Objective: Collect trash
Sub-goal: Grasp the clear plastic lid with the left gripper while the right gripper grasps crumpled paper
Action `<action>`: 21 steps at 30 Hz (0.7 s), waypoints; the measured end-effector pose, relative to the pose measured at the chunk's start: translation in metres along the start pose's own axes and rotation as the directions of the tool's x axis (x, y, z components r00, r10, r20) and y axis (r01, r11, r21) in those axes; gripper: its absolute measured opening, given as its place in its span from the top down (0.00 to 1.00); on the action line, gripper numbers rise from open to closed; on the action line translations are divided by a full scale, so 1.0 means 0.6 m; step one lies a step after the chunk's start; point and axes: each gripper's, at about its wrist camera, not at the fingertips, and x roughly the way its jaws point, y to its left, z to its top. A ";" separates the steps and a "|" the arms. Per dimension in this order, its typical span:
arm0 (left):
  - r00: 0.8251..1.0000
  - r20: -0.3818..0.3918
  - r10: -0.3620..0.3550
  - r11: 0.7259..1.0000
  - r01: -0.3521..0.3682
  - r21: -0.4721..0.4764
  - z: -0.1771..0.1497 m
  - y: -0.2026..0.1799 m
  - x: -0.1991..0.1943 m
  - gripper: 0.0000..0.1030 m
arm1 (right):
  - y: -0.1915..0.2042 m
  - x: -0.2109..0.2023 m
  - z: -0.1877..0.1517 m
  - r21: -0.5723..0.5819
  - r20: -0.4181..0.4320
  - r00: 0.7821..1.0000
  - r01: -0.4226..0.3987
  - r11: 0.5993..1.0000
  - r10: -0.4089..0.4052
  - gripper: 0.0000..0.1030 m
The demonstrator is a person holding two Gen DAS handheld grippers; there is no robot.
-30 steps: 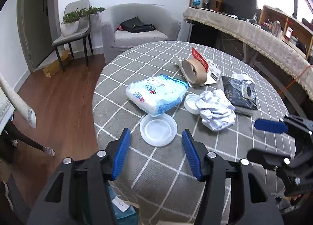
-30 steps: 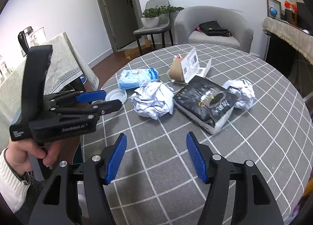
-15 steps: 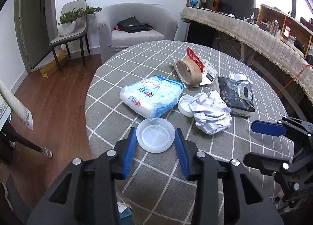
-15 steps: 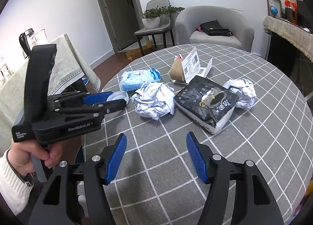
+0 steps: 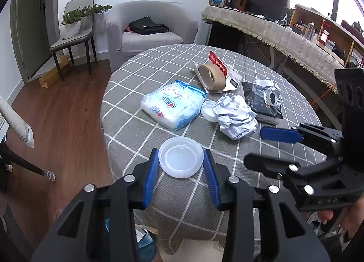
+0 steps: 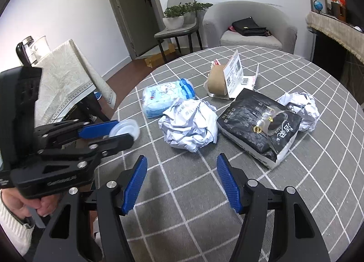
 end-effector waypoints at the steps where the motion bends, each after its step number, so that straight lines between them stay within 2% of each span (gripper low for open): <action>1: 1.000 -0.001 -0.002 1.000 0.002 0.001 -0.002 0.002 -0.002 0.59 | 0.000 0.002 0.002 0.003 -0.002 1.000 0.005 1.000 -0.005 0.34; 6: 1.000 -0.001 -0.007 1.000 0.007 0.004 -0.007 0.010 -0.013 0.59 | -0.006 0.009 0.012 0.042 -0.016 1.000 0.027 0.999 -0.026 0.28; 18: 1.000 -0.008 -0.015 1.000 0.015 0.012 -0.026 0.034 -0.032 0.59 | -0.007 0.035 0.050 0.087 -0.023 0.999 0.039 0.995 -0.037 0.27; 19: 1.000 -0.004 -0.018 1.000 0.018 0.011 -0.026 0.037 -0.036 0.59 | -0.005 0.038 0.052 0.089 -0.023 0.999 0.038 0.995 -0.036 0.29; 20: 1.000 -0.001 -0.018 1.000 0.018 0.010 -0.027 0.039 -0.040 0.59 | -0.003 0.041 0.054 0.083 -0.024 0.999 0.041 0.996 -0.040 0.34; 21: 1.000 0.003 -0.017 1.000 0.017 0.007 -0.029 0.045 -0.044 0.59 | 0.001 0.042 0.054 0.072 -0.027 0.999 0.048 0.996 -0.046 0.45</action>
